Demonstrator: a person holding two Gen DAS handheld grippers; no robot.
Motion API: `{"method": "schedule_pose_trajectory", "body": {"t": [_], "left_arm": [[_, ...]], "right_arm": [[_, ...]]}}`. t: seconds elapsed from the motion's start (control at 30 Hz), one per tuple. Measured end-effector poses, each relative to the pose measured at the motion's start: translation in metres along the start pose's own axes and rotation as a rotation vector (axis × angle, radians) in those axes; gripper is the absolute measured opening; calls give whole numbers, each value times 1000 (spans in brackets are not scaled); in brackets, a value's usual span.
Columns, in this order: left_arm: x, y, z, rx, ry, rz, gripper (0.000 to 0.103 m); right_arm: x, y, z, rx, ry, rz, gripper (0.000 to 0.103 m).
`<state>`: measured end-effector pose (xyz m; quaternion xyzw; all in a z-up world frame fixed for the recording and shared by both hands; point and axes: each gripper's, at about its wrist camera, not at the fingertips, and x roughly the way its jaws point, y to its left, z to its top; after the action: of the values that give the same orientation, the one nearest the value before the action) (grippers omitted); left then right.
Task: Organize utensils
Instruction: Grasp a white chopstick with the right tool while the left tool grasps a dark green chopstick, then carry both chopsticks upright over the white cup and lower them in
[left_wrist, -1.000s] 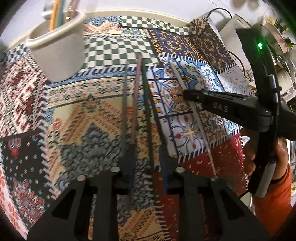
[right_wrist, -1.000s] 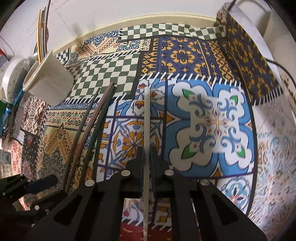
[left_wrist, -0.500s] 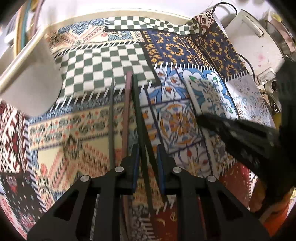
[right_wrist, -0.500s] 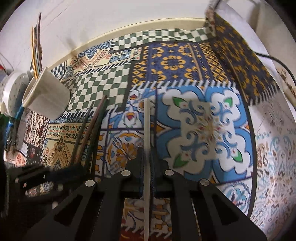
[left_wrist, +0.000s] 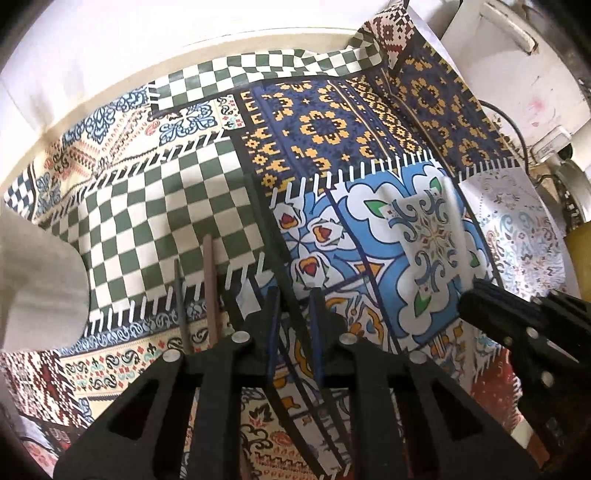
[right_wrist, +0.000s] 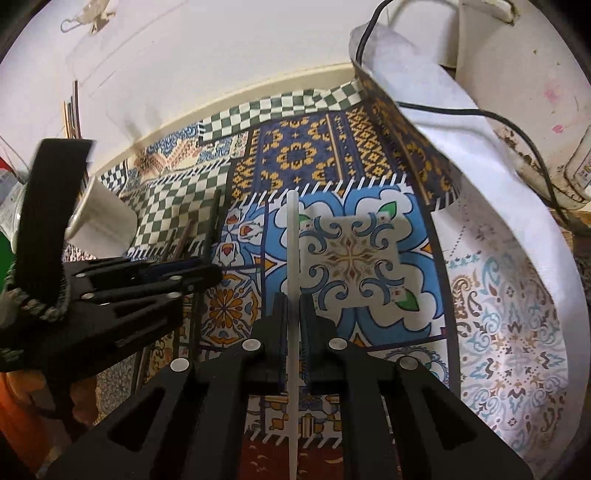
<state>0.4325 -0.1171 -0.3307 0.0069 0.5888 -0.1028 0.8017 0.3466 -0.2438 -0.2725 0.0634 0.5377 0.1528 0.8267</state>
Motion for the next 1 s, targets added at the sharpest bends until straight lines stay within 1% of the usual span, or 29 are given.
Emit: {"method": "schedule_pose_trajectory", "body": {"t": [0.13, 0.23, 0.37, 0.53, 0.6, 0.73, 1.0], "left_arm": [[3, 2, 3, 3, 5, -5, 5], [-3, 10, -6, -27, 25, -44, 4], [-20, 15, -21, -44, 1, -75, 4], [-64, 13, -37, -42, -83, -98, 4], [-87, 10, -44, -35, -128, -94, 4], [-119, 13, -52, -42, -196, -102, 4], [-175, 27, -74, -92, -342, -80, 4]], "right_arm": [[-7, 1, -2, 6, -19, 2, 6], [-13, 5, -4, 8, -31, 8, 6], [-26, 12, -5, -10, -54, 2, 6], [-42, 21, -4, -20, -88, 4, 6], [-50, 28, -3, -34, -104, 2, 6], [-66, 42, -2, -58, -138, 9, 6], [-93, 71, 1, -112, -207, 35, 6]]}}
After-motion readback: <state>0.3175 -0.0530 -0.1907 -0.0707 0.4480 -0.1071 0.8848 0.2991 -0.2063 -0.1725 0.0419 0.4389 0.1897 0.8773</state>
